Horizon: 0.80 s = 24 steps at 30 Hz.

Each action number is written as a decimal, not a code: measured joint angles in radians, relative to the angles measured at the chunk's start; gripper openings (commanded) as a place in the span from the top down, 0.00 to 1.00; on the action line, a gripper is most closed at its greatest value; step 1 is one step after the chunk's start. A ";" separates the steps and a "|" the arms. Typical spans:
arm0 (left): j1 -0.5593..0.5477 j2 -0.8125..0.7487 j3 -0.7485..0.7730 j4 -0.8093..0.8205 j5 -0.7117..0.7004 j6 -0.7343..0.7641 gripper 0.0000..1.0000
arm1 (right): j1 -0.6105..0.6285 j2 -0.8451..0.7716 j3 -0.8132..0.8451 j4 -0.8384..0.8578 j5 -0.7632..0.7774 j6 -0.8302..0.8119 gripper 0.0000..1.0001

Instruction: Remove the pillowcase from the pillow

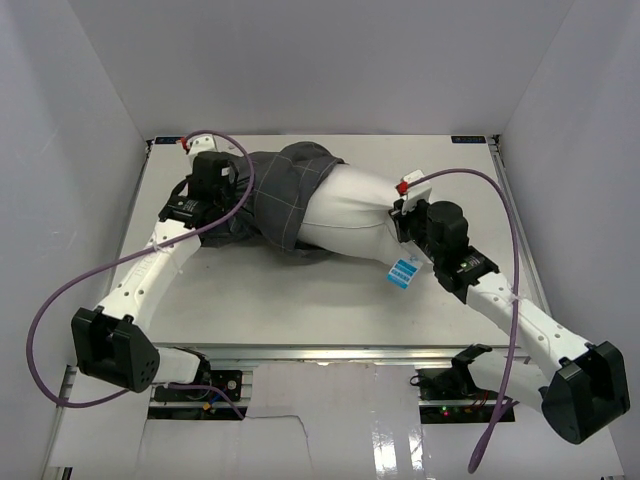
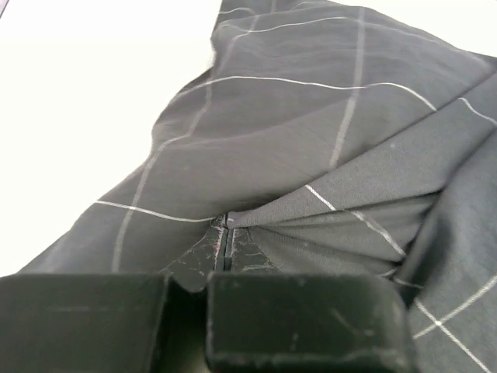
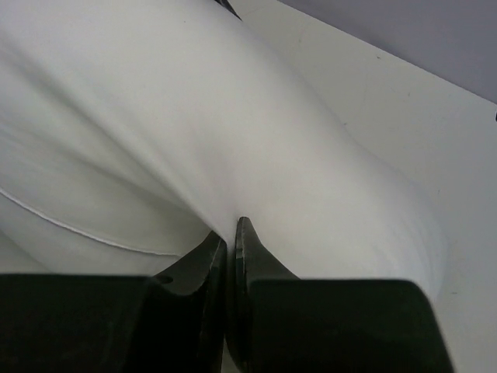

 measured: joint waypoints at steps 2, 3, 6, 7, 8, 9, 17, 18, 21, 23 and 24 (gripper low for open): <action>0.006 0.006 0.005 -0.014 -0.006 -0.005 1.00 | -0.025 -0.002 -0.006 0.000 -0.003 0.039 0.92; 0.016 0.010 0.006 -0.019 -0.002 -0.009 1.00 | -0.040 -0.002 -0.008 0.000 -0.011 0.056 0.92; 0.073 0.015 0.004 -0.027 0.037 -0.022 1.00 | -0.085 -0.008 -0.015 0.002 -0.046 0.099 0.92; 0.098 0.015 0.002 -0.026 0.059 -0.026 1.00 | -0.095 -0.011 -0.016 0.002 -0.058 0.112 0.92; 0.131 0.013 0.000 -0.024 0.086 -0.031 1.00 | -0.103 -0.016 -0.019 0.003 -0.071 0.121 0.92; 0.164 0.010 -0.003 -0.024 0.117 -0.034 1.00 | -0.107 -0.022 -0.021 0.002 -0.082 0.128 0.92; 0.343 -0.062 -0.057 -0.043 0.237 -0.082 1.00 | -0.112 -0.031 -0.026 -0.004 -0.141 0.166 0.92; 0.358 -0.069 -0.058 -0.047 0.246 -0.091 1.00 | -0.113 -0.031 -0.026 -0.004 -0.146 0.167 0.92; 0.394 -0.072 -0.057 -0.061 0.266 -0.111 1.00 | -0.113 -0.041 -0.028 -0.006 -0.147 0.168 0.92; 0.405 -0.071 -0.057 -0.073 0.273 -0.122 1.00 | -0.113 -0.056 -0.034 -0.012 -0.137 0.173 0.92; 0.406 -0.072 -0.057 -0.074 0.274 -0.125 1.00 | -0.114 -0.064 -0.040 -0.012 -0.128 0.178 0.92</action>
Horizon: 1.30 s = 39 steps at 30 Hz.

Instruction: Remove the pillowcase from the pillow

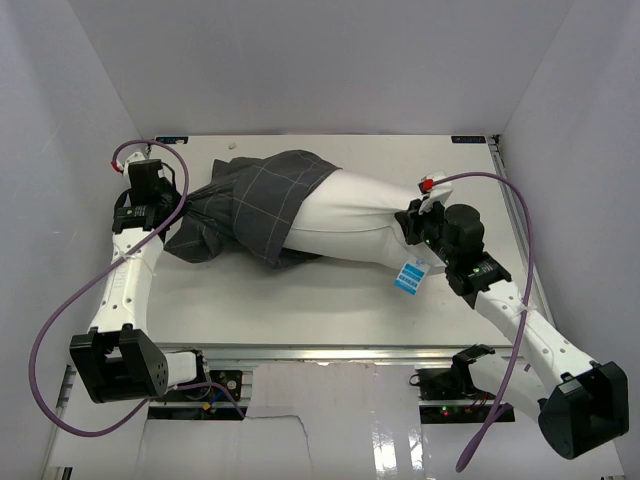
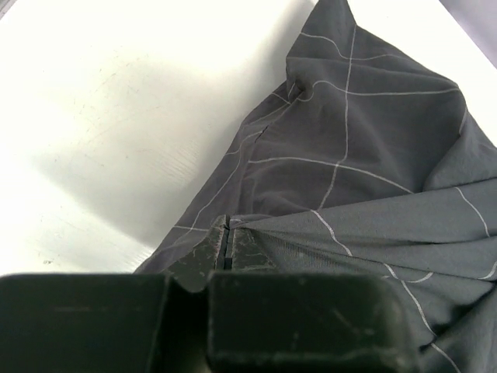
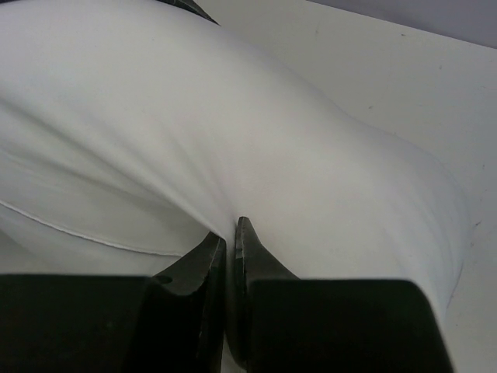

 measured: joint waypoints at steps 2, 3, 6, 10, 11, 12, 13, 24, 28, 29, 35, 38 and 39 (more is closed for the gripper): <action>0.000 0.000 0.000 0.001 0.002 -0.007 1.00 | -0.012 -0.019 -0.011 -0.004 0.006 0.015 0.92; 0.000 0.000 0.000 0.001 0.003 -0.011 1.00 | -0.021 -0.026 -0.014 -0.007 0.006 0.019 0.92; 0.002 0.008 0.015 -0.014 0.015 -0.015 1.00 | -0.044 -0.042 -0.021 -0.011 0.015 0.031 0.92; 0.020 0.086 0.111 -0.046 0.039 -0.023 1.00 | -0.051 -0.058 -0.029 -0.014 0.027 0.041 0.92; 0.027 0.112 0.133 -0.049 0.044 -0.025 1.00 | -0.051 -0.066 -0.032 -0.014 0.031 0.041 0.92; 0.032 0.131 0.145 -0.051 0.045 -0.026 1.00 | -0.052 -0.072 -0.035 -0.016 0.035 0.041 0.92; 0.037 0.145 0.149 -0.053 0.044 -0.026 1.00 | -0.054 -0.079 -0.038 -0.016 0.040 0.041 0.92; 0.069 0.212 0.180 -0.095 -0.032 -0.026 1.00 | -0.150 -0.128 -0.058 -0.046 0.090 0.063 0.92; 0.074 0.213 0.177 -0.094 -0.068 -0.033 1.00 | -0.161 -0.143 -0.063 -0.061 0.116 0.066 0.92; 0.076 0.213 0.175 -0.092 -0.088 -0.034 1.00 | -0.164 -0.143 -0.065 -0.061 0.126 0.067 0.92; 0.120 0.229 0.207 -0.127 -0.143 -0.050 1.00 | -0.189 -0.178 -0.075 -0.079 0.187 0.072 0.92; 0.134 0.275 0.286 -0.157 -0.147 -0.051 1.00 | -0.194 -0.196 -0.078 -0.085 0.208 0.074 0.92; 0.134 0.289 0.309 -0.158 -0.151 -0.051 1.00 | -0.196 -0.201 -0.080 -0.087 0.216 0.075 0.92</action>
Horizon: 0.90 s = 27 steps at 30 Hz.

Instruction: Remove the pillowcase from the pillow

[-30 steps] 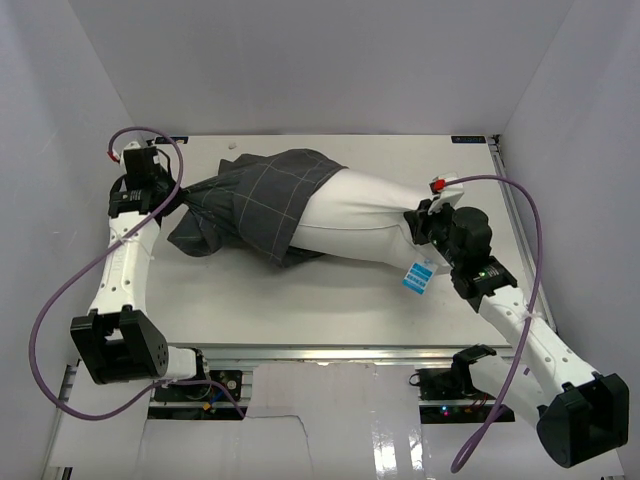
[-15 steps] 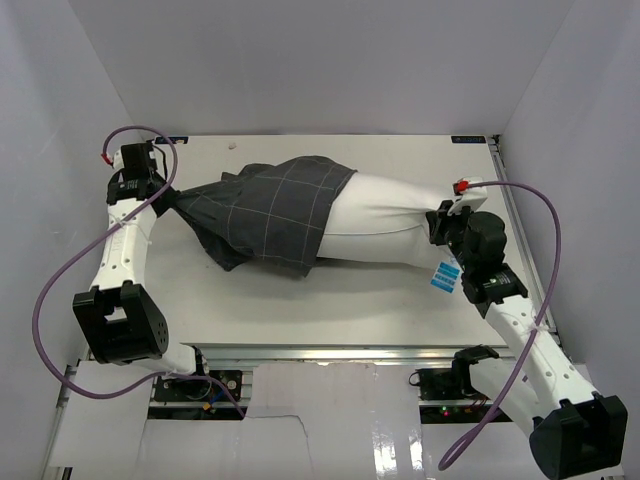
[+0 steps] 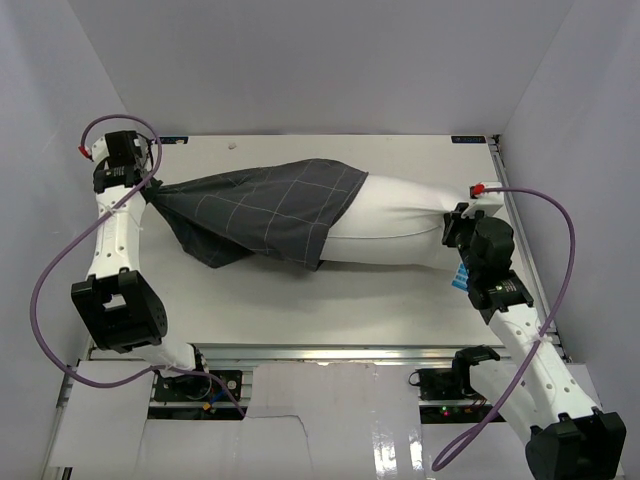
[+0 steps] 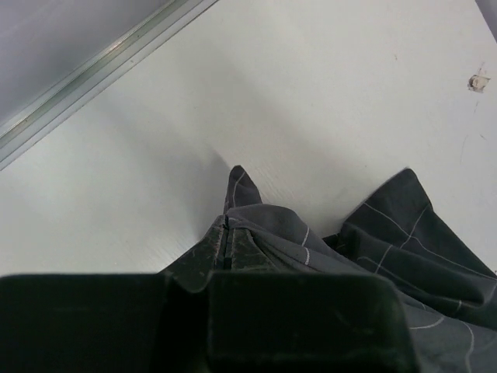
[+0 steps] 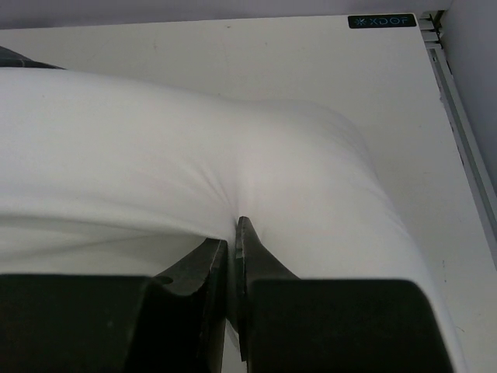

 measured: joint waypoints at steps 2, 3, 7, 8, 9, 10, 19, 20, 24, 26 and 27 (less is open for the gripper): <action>0.000 0.018 0.029 -0.004 -0.001 0.000 1.00 | -0.005 -0.005 -0.005 -0.002 0.014 0.002 0.92; 0.000 0.025 0.037 -0.008 -0.001 0.000 1.00 | -0.007 -0.006 -0.007 -0.003 0.018 0.003 0.92; 0.009 0.063 0.077 -0.035 0.001 -0.002 1.00 | -0.015 -0.008 -0.008 -0.004 0.022 0.011 0.92; 0.014 0.076 0.090 -0.042 0.001 -0.002 1.00 | -0.016 -0.008 -0.008 -0.004 0.022 0.012 0.92; 0.019 0.088 0.103 -0.047 0.001 -0.003 1.00 | -0.017 -0.008 -0.008 -0.004 0.022 0.015 0.92; 0.024 0.101 0.118 -0.056 0.001 -0.003 1.00 | -0.017 -0.008 -0.008 -0.004 0.022 0.017 0.92; 0.065 0.164 0.174 -0.090 0.001 0.000 1.00 | -0.039 -0.014 -0.009 -0.004 0.022 0.019 0.92; 0.069 0.167 0.174 -0.094 0.002 0.000 1.00 | -0.040 -0.016 -0.009 -0.004 0.022 0.020 0.92; 0.088 0.171 0.174 -0.103 0.014 0.000 1.00 | -0.041 -0.023 -0.010 -0.008 0.021 0.022 0.92; 0.095 0.172 0.174 -0.103 0.024 0.000 1.00 | -0.042 -0.026 -0.010 -0.010 0.022 0.022 0.92; 0.097 0.172 0.174 -0.103 0.025 0.000 1.00 | -0.042 -0.026 -0.010 -0.010 0.022 0.023 0.92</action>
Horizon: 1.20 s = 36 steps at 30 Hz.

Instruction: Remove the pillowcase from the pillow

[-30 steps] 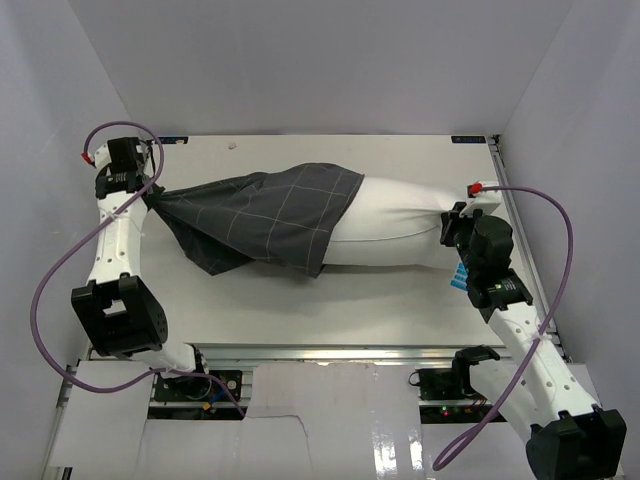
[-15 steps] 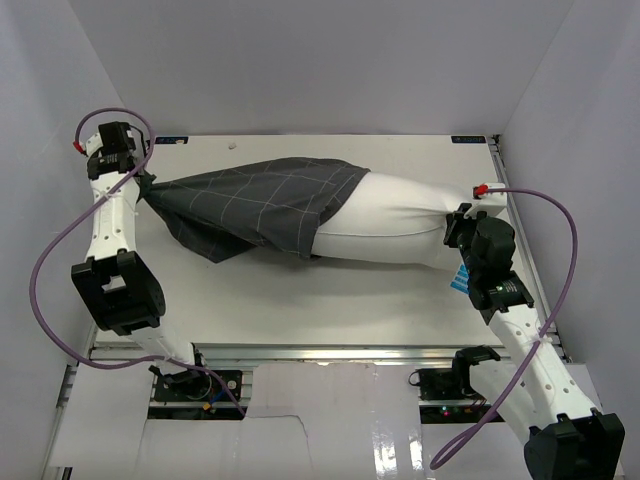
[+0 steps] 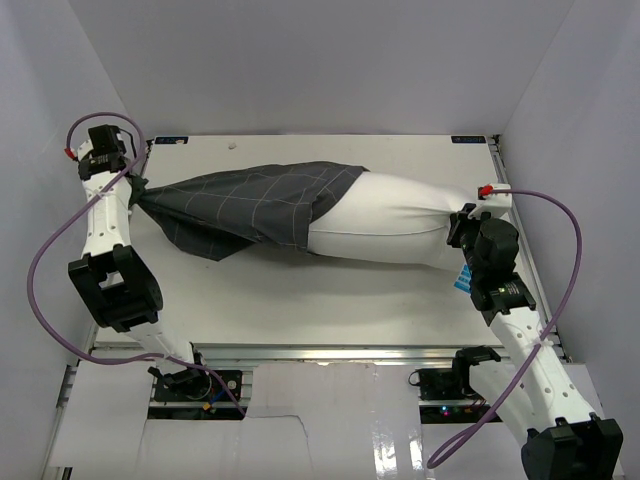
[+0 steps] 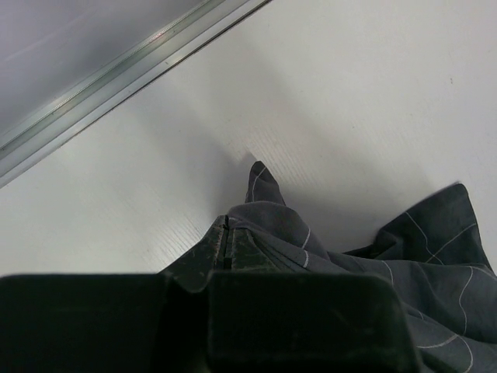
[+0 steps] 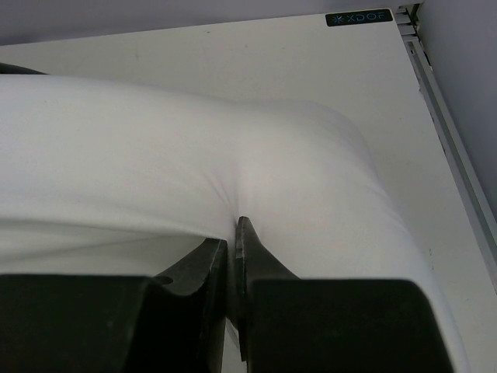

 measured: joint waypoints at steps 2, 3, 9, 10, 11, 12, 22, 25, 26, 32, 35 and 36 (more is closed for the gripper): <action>0.002 0.000 0.000 0.000 0.001 0.000 1.00 | -0.001 0.000 0.000 0.000 0.000 0.000 0.92; 0.002 0.000 0.000 0.000 0.001 0.001 1.00 | -0.002 -0.001 0.000 0.000 0.001 0.001 0.92; 0.011 0.006 -0.035 0.017 0.010 0.032 1.00 | -0.028 -0.008 -0.002 0.000 -0.009 0.011 0.92; 0.015 0.008 -0.042 0.018 0.016 0.038 1.00 | -0.039 -0.008 -0.002 -0.001 -0.017 0.014 0.92; 0.020 0.011 -0.048 0.016 0.018 0.039 1.00 | -0.049 -0.007 -0.002 -0.001 -0.026 0.018 0.92; 0.027 0.014 -0.051 0.013 0.023 0.043 1.00 | -0.060 -0.006 -0.002 -0.001 -0.041 0.022 0.92; 0.072 0.022 -0.089 0.017 0.043 0.080 1.00 | -0.126 0.004 -0.002 -0.002 -0.147 0.050 0.92; 0.090 0.023 -0.102 0.016 0.059 0.082 1.00 | -0.126 0.004 -0.002 -0.003 -0.157 0.052 0.92; 0.096 0.023 -0.107 0.017 0.061 0.083 1.00 | -0.127 0.004 -0.002 -0.004 -0.160 0.053 0.92; 0.106 0.023 -0.115 0.017 0.076 0.086 1.00 | -0.129 0.003 -0.002 -0.008 -0.179 0.055 0.92; 0.124 0.022 -0.110 0.027 0.142 0.087 0.79 | -0.149 0.010 0.000 -0.005 -0.245 0.049 0.92; 0.132 0.020 -0.109 0.034 0.171 0.084 0.62 | -0.157 0.019 0.005 -0.003 -0.278 0.048 0.92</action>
